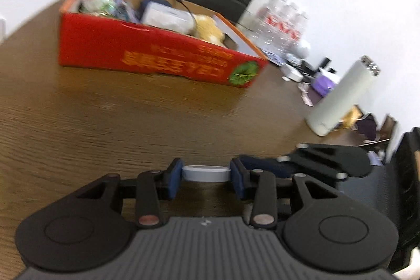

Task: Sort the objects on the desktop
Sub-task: 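Hold the puck with the left gripper while the right grasps the small white item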

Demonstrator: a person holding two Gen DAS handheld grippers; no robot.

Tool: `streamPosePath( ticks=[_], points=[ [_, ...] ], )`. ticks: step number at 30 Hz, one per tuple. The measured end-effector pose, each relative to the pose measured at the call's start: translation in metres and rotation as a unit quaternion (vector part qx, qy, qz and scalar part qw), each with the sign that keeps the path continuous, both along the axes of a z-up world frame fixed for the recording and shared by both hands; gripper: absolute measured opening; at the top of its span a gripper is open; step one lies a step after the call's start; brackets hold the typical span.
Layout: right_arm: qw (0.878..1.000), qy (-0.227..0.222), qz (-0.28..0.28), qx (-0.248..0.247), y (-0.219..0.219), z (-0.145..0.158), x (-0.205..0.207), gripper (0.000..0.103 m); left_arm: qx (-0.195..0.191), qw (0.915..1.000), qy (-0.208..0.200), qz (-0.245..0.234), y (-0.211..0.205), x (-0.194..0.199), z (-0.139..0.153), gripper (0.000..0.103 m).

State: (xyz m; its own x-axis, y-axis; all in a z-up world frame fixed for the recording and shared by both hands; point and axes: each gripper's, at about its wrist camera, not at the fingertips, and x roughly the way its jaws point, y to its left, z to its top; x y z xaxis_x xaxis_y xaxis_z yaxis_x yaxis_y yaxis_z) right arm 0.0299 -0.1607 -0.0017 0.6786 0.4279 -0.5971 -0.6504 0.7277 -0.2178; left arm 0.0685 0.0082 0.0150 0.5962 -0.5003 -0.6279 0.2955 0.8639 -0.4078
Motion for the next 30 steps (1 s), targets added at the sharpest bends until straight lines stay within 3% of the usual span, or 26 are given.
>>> streamPosePath(
  ticks=[3,5,7,10,12,14,16,18,21,24,29,30],
  points=[
    [1.0,0.005,-0.028,0.004,-0.014,0.001,-0.011,0.032,0.041,0.9985,-0.021,0.028,0.003,-0.012,-0.002,0.041],
    [0.998,0.023,-0.056,0.036,-0.024,0.003,-0.018,0.034,0.055,0.9971,-0.037,0.036,0.001,-0.025,-0.003,0.045],
    [0.993,0.039,-0.084,0.073,-0.035,0.007,-0.026,0.034,0.07,0.9953,-0.051,0.043,0.002,-0.038,-0.003,0.06],
    [0.987,0.064,-0.092,0.113,-0.04,0.008,-0.033,0.034,0.093,0.9927,-0.067,0.036,-0.003,-0.05,-0.003,0.07],
    [0.987,0.077,-0.082,0.117,-0.036,0.005,-0.038,0.034,0.101,0.9917,-0.071,0.036,-0.006,-0.051,-0.003,0.07],
    [0.989,0.073,-0.076,0.101,-0.027,0.0,-0.039,0.028,0.103,0.9911,-0.073,0.042,-0.008,-0.047,-0.003,0.063],
    [0.99,0.055,-0.09,0.092,-0.021,-0.002,-0.038,0.027,0.102,0.9906,-0.076,0.053,-0.008,-0.044,-0.005,0.05],
    [0.989,0.041,-0.106,0.091,-0.018,0.0,-0.031,0.027,0.104,0.9902,-0.076,0.055,-0.01,-0.043,-0.005,0.045],
    [0.985,0.013,-0.15,0.085,-0.016,0.003,-0.022,0.031,0.096,0.9914,-0.072,0.052,-0.011,-0.048,-0.004,0.046],
    [0.984,0.033,-0.143,0.104,-0.021,0.005,-0.022,0.043,0.099,0.9906,-0.072,0.06,-0.011,-0.054,-0.005,0.049],
    [0.976,0.053,-0.184,0.105,-0.02,-0.002,-0.015,0.043,0.118,0.9874,-0.082,0.066,-0.018,-0.053,-0.006,0.05],
    [0.972,0.056,-0.198,0.112,-0.022,-0.001,-0.01,0.043,0.124,0.9868,-0.082,0.064,-0.019,-0.053,-0.005,0.044]
  ],
)
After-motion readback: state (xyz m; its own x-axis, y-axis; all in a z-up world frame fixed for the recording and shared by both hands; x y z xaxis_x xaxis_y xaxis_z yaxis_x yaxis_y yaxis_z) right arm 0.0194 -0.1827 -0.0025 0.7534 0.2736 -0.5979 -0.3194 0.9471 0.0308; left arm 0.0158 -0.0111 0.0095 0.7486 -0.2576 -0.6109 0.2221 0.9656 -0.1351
